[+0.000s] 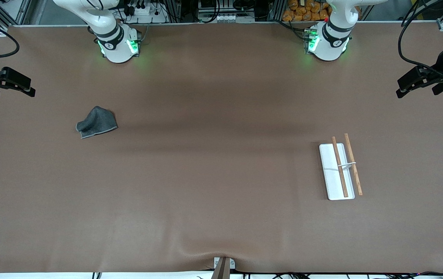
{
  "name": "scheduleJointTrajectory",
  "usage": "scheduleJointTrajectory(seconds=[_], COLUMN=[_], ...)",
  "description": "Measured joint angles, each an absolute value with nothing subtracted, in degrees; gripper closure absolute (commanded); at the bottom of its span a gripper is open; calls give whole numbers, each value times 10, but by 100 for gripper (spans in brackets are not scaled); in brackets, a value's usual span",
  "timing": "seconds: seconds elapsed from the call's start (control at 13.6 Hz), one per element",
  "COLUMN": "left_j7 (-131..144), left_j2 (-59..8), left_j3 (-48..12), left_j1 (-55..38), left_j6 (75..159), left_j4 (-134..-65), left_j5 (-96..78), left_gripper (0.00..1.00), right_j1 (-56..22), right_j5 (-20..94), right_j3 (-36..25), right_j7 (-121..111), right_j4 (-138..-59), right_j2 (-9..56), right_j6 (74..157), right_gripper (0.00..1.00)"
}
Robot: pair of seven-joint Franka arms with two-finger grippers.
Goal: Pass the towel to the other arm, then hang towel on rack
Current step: 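Move the right gripper down toward the grey towel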
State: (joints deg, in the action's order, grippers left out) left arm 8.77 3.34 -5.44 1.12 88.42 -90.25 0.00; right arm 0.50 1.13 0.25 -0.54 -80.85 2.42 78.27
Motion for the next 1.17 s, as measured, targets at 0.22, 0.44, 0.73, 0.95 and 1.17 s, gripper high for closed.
scheduleJointTrajectory(seconds=[0.22,0.44,0.73,0.95,1.17], left_j7=[88,88,88,88,88], left_j2=[33,33,28,27,27], left_j3=[-54,-54,-54,-54,-52], left_j1=[4,2,2,3,4], left_j6=[883,878,870,851,849], left_j4=[-903,-901,-900,-899,-899], left_j5=[0,0,0,0,0], left_gripper=[0,0,0,0,0], right_j1=[5,7,8,20,36], right_j5=[11,11,11,11,11], right_j3=[2,2,2,1,1], right_j7=[-5,-5,-5,-5,-9], right_j4=[-808,-808,-809,-814,-825], right_j2=[24,24,25,30,53], right_j6=[781,780,778,769,767], right_gripper=[0,0,0,0,0])
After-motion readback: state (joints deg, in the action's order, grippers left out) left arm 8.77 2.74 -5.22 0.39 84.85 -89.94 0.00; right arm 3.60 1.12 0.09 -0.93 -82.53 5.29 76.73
